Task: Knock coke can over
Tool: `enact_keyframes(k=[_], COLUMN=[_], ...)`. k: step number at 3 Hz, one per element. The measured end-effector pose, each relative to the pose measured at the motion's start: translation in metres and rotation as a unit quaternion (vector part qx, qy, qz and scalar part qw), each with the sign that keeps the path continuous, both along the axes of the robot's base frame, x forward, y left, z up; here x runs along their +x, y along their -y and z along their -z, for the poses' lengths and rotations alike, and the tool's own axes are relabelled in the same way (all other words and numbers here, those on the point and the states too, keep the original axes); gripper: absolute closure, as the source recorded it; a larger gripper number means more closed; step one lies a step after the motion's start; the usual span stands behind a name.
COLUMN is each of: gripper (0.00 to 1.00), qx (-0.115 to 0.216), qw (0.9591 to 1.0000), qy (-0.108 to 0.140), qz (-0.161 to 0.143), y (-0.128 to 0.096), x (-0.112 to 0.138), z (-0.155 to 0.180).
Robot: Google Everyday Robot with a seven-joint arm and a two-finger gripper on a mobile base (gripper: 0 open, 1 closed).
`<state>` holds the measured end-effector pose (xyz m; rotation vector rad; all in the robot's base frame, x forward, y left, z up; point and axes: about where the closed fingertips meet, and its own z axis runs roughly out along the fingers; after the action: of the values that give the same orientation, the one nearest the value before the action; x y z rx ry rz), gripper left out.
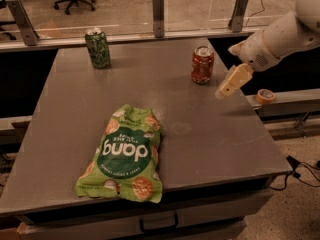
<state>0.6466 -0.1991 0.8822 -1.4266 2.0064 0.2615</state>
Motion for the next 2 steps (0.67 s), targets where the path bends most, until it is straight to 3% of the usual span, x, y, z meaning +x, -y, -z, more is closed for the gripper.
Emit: enact_keyframes(k=[1,2], gripper=[0.0,0.0], qx=[0.08,0.145], qw=[0.9966,0.9883], qy=[-0.017,-0.041], qz=[0.001,-0.024], y=[-0.025,-0.061], x=[0.028,0.026], z=[0.012,0.013])
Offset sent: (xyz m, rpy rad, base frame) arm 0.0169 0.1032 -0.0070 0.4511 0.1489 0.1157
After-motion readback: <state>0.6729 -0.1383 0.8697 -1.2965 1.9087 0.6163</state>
